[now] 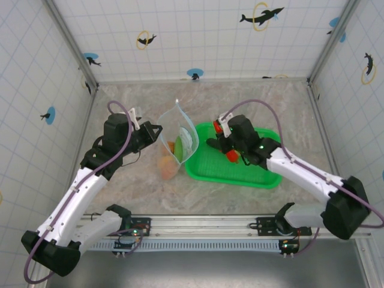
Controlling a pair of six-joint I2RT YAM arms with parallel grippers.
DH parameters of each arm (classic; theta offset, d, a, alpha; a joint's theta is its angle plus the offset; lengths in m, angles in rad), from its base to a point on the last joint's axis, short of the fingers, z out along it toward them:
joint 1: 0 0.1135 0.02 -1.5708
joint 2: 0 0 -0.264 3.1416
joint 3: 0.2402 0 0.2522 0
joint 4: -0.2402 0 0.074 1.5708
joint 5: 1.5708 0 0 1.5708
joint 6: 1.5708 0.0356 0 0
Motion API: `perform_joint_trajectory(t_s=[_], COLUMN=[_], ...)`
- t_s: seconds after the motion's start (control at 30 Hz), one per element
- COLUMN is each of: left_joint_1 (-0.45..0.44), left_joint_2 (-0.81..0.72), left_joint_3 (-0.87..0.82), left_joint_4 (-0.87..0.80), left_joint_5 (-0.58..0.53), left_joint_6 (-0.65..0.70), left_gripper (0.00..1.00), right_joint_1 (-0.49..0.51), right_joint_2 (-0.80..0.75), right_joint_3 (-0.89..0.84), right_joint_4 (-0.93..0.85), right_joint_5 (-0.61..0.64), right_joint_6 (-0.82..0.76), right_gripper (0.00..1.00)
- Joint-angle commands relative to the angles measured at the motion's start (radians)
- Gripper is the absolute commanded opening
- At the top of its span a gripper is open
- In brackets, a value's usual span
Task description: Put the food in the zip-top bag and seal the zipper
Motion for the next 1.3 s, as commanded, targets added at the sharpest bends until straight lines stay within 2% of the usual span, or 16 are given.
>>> perform_joint_trajectory(t_s=[0.0, 0.07, 0.2, 0.37, 0.5, 0.73, 0.8, 1.0, 1.13, 1.27], left_joint_1=[0.004, 0.003, 0.003, 0.004, 0.004, 0.004, 0.004, 0.004, 0.003, 0.004], left_joint_2=[0.002, 0.005, 0.011, 0.013, 0.007, 0.001, -0.001, -0.011, -0.016, -0.015], left_joint_3=[0.026, 0.027, 0.031, 0.032, 0.026, 0.028, 0.027, 0.03, 0.034, 0.039], left_joint_4=[0.02, 0.026, 0.031, 0.037, 0.039, 0.038, 0.039, 0.043, 0.047, 0.055], left_joint_5=[0.011, 0.018, 0.026, 0.032, 0.034, 0.049, 0.052, 0.059, 0.062, 0.066], left_joint_6=[0.0, -0.004, -0.008, -0.014, -0.02, -0.031, -0.032, -0.044, -0.05, -0.058], left_gripper=[0.0, 0.0, 0.0, 0.0, 0.0, 0.0, 0.0, 0.0, 0.0, 0.0], right_joint_1=[0.013, 0.023, 0.081, 0.157, 0.192, 0.215, 0.219, 0.223, 0.213, 0.207], right_joint_2=[-0.128, -0.18, -0.224, -0.188, -0.16, -0.02, 0.023, 0.139, 0.207, 0.26], right_joint_3=[-0.036, -0.044, -0.017, 0.07, 0.03, 0.029, 0.007, -0.052, -0.13, -0.145], right_joint_4=[0.251, 0.351, 0.492, 0.597, 0.803, 0.989, 1.058, 1.239, 1.424, 1.46], right_joint_5=[-0.003, -0.04, -0.037, -0.056, -0.075, -0.122, -0.094, -0.138, -0.152, -0.177], right_joint_6=[0.083, 0.096, 0.111, 0.145, 0.209, 0.267, 0.287, 0.319, 0.336, 0.394], right_gripper=[0.17, 0.16, 0.12, 0.09, 0.07, 0.03, 0.03, 0.0, 0.0, 0.0])
